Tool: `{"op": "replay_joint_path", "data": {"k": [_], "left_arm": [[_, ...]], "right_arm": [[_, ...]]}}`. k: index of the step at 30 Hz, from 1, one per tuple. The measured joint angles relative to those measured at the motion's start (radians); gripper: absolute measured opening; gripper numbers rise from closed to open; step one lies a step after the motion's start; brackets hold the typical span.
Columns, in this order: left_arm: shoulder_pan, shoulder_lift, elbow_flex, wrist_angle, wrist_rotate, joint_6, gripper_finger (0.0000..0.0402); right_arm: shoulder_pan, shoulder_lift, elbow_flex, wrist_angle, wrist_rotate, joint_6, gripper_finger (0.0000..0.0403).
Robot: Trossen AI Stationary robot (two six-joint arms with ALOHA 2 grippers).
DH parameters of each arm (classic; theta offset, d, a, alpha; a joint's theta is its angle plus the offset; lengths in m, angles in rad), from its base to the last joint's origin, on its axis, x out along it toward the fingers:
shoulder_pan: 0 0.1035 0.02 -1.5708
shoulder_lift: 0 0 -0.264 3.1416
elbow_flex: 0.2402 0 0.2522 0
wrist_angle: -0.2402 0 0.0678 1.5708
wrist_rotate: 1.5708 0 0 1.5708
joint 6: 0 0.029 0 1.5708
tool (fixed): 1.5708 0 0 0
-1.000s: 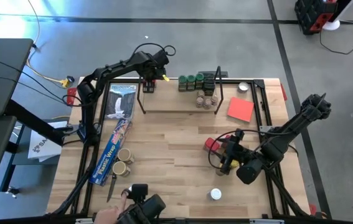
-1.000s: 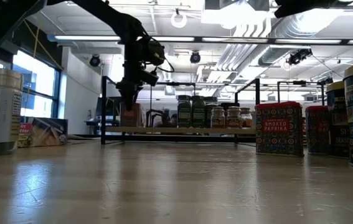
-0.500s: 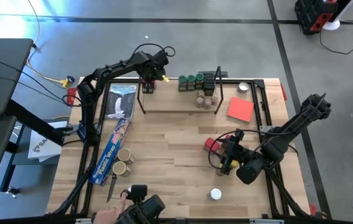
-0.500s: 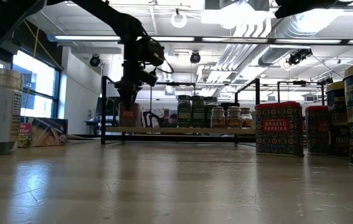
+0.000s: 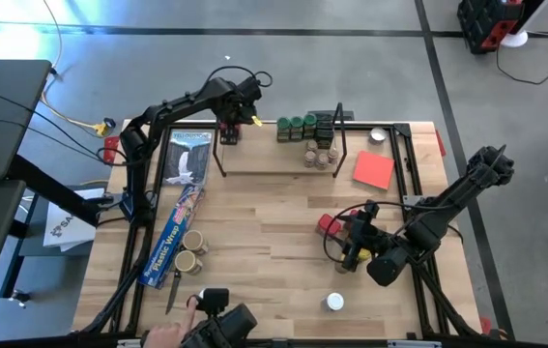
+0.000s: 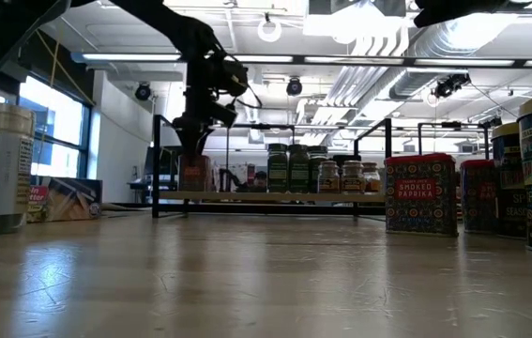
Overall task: Shelf spices
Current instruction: Put the red seasoning can on the shelf aligned with the red seasoning can
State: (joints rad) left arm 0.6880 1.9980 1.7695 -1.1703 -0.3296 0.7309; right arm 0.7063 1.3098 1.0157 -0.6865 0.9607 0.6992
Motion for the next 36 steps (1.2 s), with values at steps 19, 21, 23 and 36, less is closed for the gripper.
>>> {"op": "replay_joint_path", "data": {"k": [19,21,23,36], "left_arm": [[-0.22,-0.023,0.382,-0.181,0.028,-0.242,0.0283],[-0.265,-0.054,0.382,-0.194,0.086,-0.283,0.0283],[-0.302,-0.099,0.369,-0.195,0.169,-0.326,0.0283],[-0.685,-0.506,-0.113,0.152,-0.051,-0.833,0.0282]], "right_arm": [[-0.105,0.0,0.0,0.005,-0.16,-0.003,0.0236],[-0.165,0.0,0.0,0.023,-0.275,-0.031,0.0236],[-0.217,0.0,0.0,0.035,-0.35,-0.067,0.0236],[-0.407,0.116,0.087,0.069,-0.648,-0.24,0.0236]]}}
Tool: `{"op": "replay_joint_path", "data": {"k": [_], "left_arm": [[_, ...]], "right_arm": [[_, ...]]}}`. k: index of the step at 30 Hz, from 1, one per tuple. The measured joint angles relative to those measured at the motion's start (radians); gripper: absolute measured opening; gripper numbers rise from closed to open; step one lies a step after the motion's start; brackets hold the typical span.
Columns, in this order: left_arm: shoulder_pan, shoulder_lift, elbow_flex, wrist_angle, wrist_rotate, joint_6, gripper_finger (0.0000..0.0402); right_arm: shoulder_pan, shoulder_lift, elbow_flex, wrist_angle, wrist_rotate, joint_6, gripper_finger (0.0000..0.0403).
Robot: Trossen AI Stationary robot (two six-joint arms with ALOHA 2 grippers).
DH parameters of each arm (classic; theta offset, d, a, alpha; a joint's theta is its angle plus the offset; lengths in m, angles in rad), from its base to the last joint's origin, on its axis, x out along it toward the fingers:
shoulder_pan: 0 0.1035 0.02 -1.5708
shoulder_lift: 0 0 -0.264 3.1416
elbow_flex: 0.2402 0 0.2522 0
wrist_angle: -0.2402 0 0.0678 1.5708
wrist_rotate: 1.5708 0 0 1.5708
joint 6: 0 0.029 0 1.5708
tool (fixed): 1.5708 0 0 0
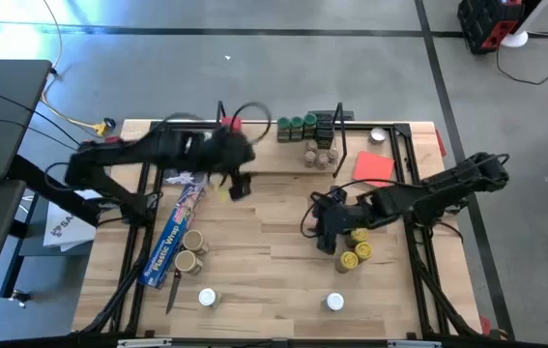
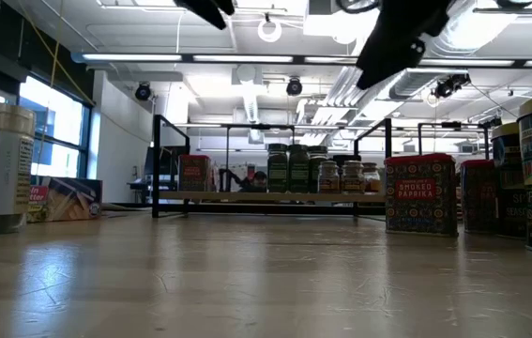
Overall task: Shelf spices
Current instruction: Put the red seasoning can on the shelf aligned with the red seasoning can
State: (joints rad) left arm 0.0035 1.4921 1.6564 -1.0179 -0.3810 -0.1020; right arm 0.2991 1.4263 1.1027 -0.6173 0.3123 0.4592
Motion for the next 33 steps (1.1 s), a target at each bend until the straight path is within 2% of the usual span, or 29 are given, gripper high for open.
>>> {"op": "replay_joint_path", "data": {"k": [7,11,15,22,27,33], "left_arm": [[-0.27,-0.116,-0.273,0.171,-0.228,-0.274,0.0282],[-0.384,-0.115,-0.37,0.215,-0.372,-0.404,0.0282],[-0.451,-0.107,-0.436,0.258,-0.46,-0.49,0.0282],[-0.487,-0.106,-0.487,0.284,-0.511,-0.55,0.0282],[-0.489,-0.107,-0.499,0.282,-0.523,-0.56,0.0282],[-0.489,-0.107,-0.498,0.284,-0.522,-0.56,0.0282]], "right_arm": [[-0.019,0.124,0.119,-0.273,-0.085,0.017,0.0236],[-0.026,0.133,0.102,-0.34,-0.096,0.1,0.0236],[-0.025,0.133,0.058,-0.357,-0.133,0.119,0.0236],[-0.052,0.133,0.04,-0.331,-0.216,0.056,0.0243],[-0.06,0.133,0.04,-0.343,-0.132,0.082,0.0244],[-0.059,0.152,0.04,-0.34,-0.126,0.109,0.0244]]}}
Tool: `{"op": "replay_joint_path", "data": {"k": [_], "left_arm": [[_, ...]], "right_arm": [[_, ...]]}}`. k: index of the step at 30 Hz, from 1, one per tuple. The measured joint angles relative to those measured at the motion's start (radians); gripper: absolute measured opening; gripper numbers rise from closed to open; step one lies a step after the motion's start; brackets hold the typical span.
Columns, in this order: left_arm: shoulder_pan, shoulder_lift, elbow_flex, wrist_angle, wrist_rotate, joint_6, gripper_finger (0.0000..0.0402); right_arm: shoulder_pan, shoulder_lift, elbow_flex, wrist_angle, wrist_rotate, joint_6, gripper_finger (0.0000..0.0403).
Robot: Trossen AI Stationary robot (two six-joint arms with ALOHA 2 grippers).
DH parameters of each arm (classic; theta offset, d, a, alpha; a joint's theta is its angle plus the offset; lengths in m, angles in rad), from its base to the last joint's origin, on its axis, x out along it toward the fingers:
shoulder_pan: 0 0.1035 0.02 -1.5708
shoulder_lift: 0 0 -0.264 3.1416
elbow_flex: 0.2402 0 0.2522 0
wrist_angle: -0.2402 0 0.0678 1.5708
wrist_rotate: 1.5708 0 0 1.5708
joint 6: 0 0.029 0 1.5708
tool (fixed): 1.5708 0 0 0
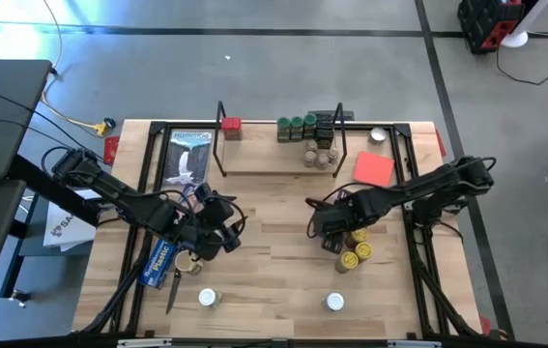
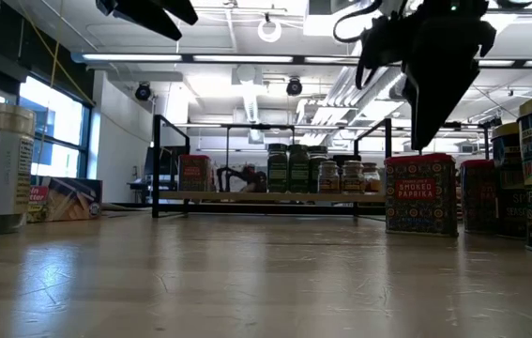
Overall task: Shelf spices
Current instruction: Put the red seasoning can on the shelf aligned with the red seasoning can
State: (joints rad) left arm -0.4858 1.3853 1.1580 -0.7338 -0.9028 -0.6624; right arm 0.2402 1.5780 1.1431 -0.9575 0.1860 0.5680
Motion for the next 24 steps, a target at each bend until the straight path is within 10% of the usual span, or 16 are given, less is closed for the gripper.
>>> {"op": "replay_joint_path", "data": {"k": [24], "left_arm": [[-0.028,-0.003,0.0,-0.002,-0.023,-0.023,0.0282]], "right_arm": [[-0.025,0.111,0.041,0.116,-0.044,-0.078,0.0204]]}}
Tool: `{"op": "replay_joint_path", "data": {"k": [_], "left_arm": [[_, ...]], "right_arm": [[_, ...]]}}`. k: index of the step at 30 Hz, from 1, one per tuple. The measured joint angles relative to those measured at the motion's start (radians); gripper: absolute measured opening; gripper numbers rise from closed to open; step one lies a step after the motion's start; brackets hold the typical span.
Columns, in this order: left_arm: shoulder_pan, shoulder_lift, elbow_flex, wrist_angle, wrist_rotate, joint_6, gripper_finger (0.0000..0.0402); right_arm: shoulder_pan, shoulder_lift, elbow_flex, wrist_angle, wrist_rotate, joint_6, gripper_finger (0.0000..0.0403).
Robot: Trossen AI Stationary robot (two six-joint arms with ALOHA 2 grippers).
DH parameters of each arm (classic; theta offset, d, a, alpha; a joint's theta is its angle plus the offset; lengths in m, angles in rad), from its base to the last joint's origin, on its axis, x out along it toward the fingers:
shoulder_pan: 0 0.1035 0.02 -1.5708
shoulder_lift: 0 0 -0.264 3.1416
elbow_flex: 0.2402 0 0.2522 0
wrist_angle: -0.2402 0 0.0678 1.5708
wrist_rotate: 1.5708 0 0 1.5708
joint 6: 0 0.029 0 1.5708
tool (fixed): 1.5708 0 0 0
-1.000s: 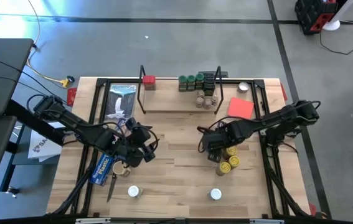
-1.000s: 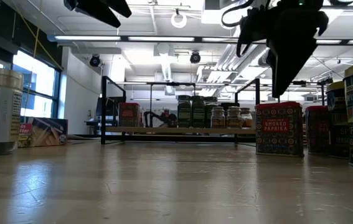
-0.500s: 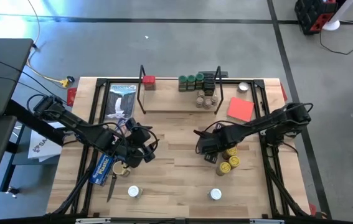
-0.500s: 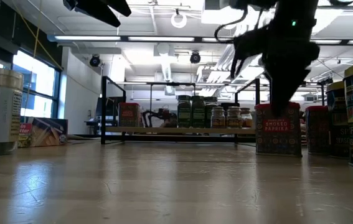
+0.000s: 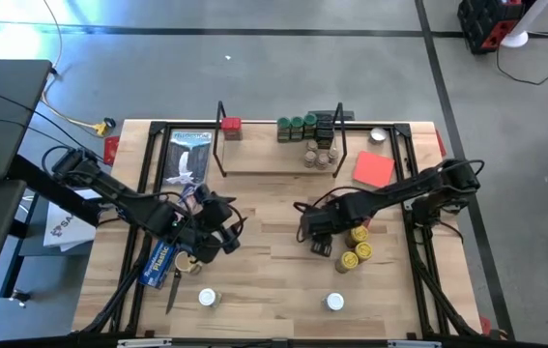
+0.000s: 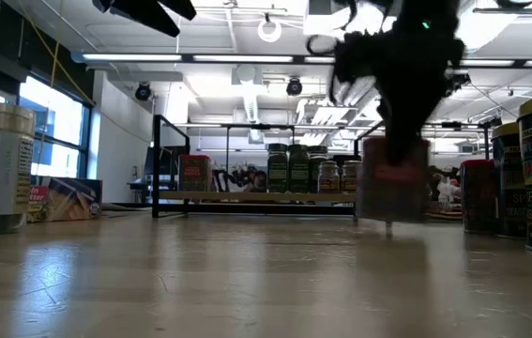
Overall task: Shelf spices
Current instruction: Put the red seasoning can on the shelf aligned with the red seasoning can
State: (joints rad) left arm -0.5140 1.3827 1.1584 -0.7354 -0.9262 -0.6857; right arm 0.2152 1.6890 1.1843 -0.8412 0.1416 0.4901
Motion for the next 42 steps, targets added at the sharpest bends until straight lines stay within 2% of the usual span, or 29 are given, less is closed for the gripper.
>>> {"op": "replay_joint_path", "data": {"k": [5,10,18,24,31,39,42], "left_arm": [[-0.031,-0.022,0.0,0.0,-0.006,-0.01,0.0282],[-0.061,-0.058,0.0,-0.001,-0.033,-0.01,0.0282],[-0.079,-0.092,0.0,-0.004,-0.065,0.007,0.0282],[-0.079,-0.093,0.0,-0.009,-0.063,0.007,0.0282],[-0.079,-0.093,0.0,-0.015,-0.062,0.009,0.0282],[-0.079,-0.093,0.0,-0.024,-0.062,0.009,0.0282],[-0.079,-0.093,0.0,-0.024,-0.061,0.009,0.0282]], "right_arm": [[-0.045,0.0,0.157,-0.001,0.008,-0.117,0.0204],[-0.137,0.039,0.402,-0.031,0.036,-0.287,0.0204],[-0.286,0.272,0.808,-0.17,0.034,-0.53,0.0204],[-0.405,0.463,1.042,-0.263,-0.008,-0.65,0.0204],[-0.498,0.631,1.173,-0.3,-0.054,-0.748,0.0204],[-0.538,0.702,1.156,-0.217,-0.063,-0.791,0.0204],[-0.548,0.716,1.156,-0.171,-0.061,-0.802,0.0225]]}}
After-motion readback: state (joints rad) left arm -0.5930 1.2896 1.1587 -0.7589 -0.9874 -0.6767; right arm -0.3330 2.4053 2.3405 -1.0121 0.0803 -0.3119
